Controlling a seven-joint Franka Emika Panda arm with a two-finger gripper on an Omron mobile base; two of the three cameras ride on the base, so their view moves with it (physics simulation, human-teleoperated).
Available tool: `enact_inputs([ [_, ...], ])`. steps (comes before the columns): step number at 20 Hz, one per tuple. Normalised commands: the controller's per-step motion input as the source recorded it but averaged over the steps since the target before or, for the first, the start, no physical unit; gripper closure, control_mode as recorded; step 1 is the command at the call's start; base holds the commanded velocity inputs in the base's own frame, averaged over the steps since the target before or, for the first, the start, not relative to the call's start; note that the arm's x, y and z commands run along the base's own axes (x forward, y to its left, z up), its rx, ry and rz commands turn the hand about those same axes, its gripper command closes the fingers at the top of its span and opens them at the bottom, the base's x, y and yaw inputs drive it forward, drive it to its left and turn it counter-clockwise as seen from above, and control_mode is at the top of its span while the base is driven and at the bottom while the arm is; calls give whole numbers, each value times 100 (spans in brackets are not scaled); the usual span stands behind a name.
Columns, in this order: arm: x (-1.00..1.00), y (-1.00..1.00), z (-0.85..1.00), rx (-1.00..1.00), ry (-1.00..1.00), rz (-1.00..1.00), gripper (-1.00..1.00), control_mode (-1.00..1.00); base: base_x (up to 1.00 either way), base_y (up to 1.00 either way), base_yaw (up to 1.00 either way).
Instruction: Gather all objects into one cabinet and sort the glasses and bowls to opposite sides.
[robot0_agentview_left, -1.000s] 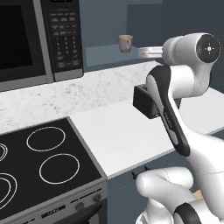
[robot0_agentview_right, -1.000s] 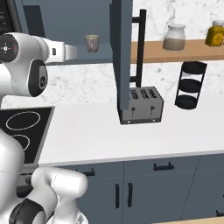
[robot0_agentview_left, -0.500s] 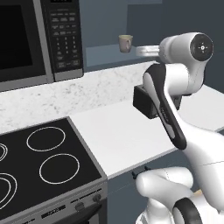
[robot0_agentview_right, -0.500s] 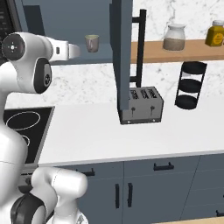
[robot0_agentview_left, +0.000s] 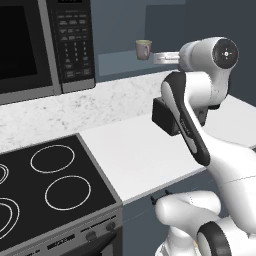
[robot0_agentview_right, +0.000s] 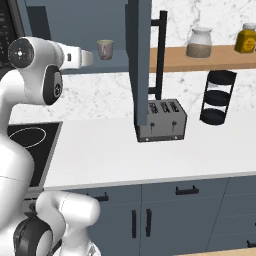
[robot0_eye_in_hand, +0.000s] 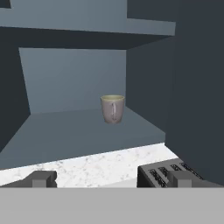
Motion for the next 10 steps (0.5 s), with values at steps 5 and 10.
enact_inputs([
  [5,31,0,0,0,0,0,-100,-100,0,0,0],
  [10,32,0,-2,0,0,0,-100,-100,0,0,0],
])
